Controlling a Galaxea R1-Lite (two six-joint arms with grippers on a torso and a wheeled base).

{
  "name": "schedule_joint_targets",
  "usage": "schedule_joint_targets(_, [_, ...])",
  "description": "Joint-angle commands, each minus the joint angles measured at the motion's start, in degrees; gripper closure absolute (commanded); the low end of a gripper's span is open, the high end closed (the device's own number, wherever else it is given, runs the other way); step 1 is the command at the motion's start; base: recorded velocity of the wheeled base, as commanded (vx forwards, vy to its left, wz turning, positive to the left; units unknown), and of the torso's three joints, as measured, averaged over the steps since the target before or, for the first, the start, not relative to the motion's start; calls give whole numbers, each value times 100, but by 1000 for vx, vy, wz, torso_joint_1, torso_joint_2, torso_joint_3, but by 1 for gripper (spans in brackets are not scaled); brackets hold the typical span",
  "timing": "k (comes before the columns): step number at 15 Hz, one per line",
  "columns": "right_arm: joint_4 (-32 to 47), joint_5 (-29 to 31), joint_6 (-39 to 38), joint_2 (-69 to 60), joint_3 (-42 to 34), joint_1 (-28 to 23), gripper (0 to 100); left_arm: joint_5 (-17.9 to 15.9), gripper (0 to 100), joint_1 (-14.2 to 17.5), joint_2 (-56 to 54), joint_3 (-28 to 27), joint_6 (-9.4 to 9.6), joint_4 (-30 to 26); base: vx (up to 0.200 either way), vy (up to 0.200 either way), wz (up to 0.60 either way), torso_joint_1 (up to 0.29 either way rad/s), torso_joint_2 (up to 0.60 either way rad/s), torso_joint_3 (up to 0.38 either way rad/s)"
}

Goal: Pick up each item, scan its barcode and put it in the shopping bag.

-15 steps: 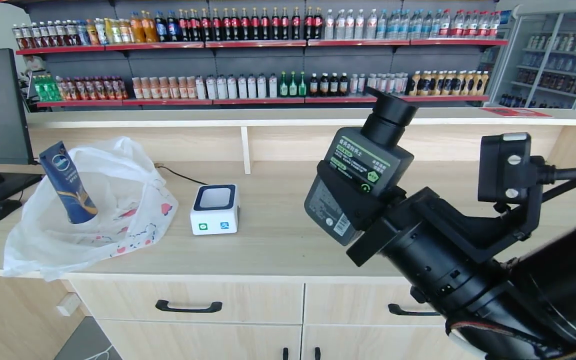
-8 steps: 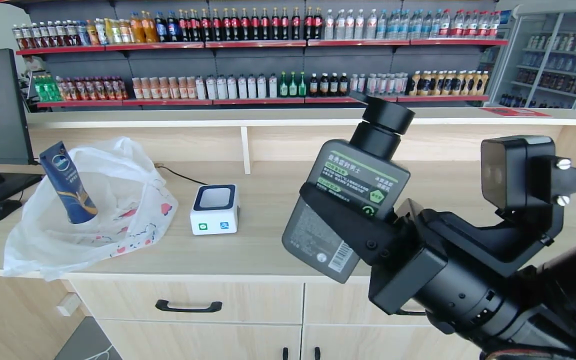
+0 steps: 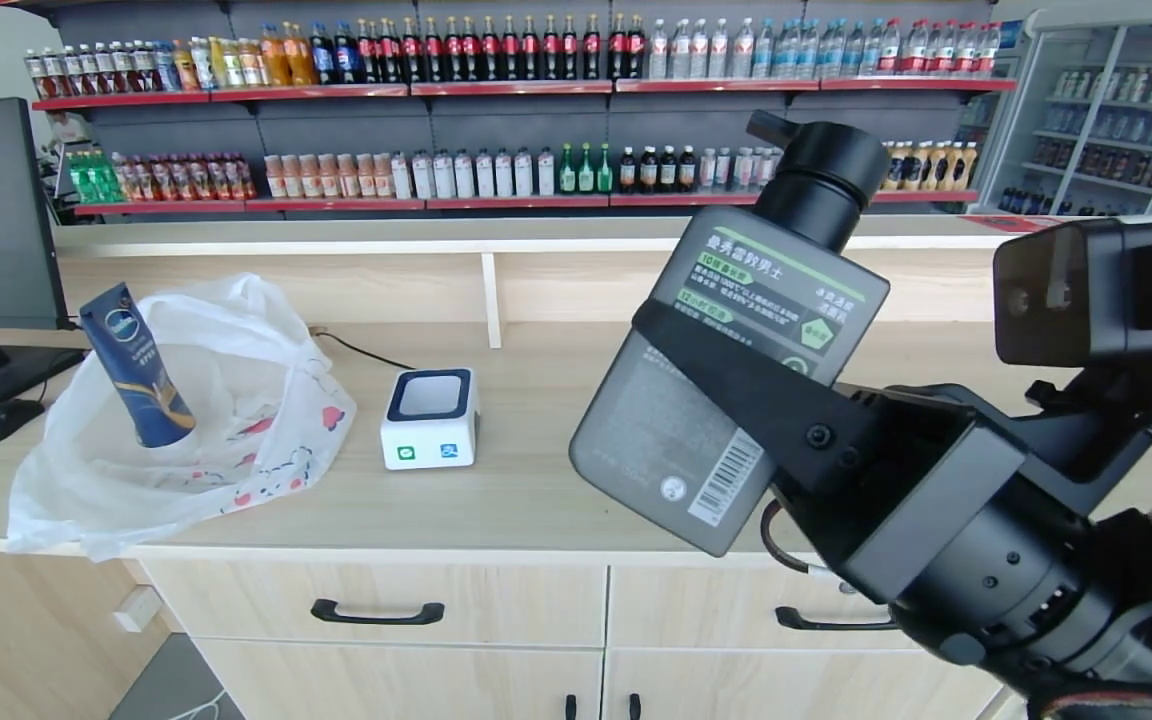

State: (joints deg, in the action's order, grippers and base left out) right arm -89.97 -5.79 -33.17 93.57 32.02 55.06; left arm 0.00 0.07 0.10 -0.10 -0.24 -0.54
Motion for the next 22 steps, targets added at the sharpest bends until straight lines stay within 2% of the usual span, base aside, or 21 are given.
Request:
schedule_joint_targets(1, [-3, -1, -93, -76, -12, 215, 100, 0, 0, 1, -1, 1, -2, 1, 0, 0, 0, 0, 0, 0])
schedule_joint_targets(14, [-3, -1, -76, -208, -390, 329, 100, 0, 0, 1, -1, 1, -2, 1, 0, 0, 0, 0, 0, 0])
schedule_joint_targets(22, [-3, -1, -76, -217, -355, 479, 100, 0, 0, 1, -1, 1, -2, 1, 0, 0, 0, 0, 0, 0])
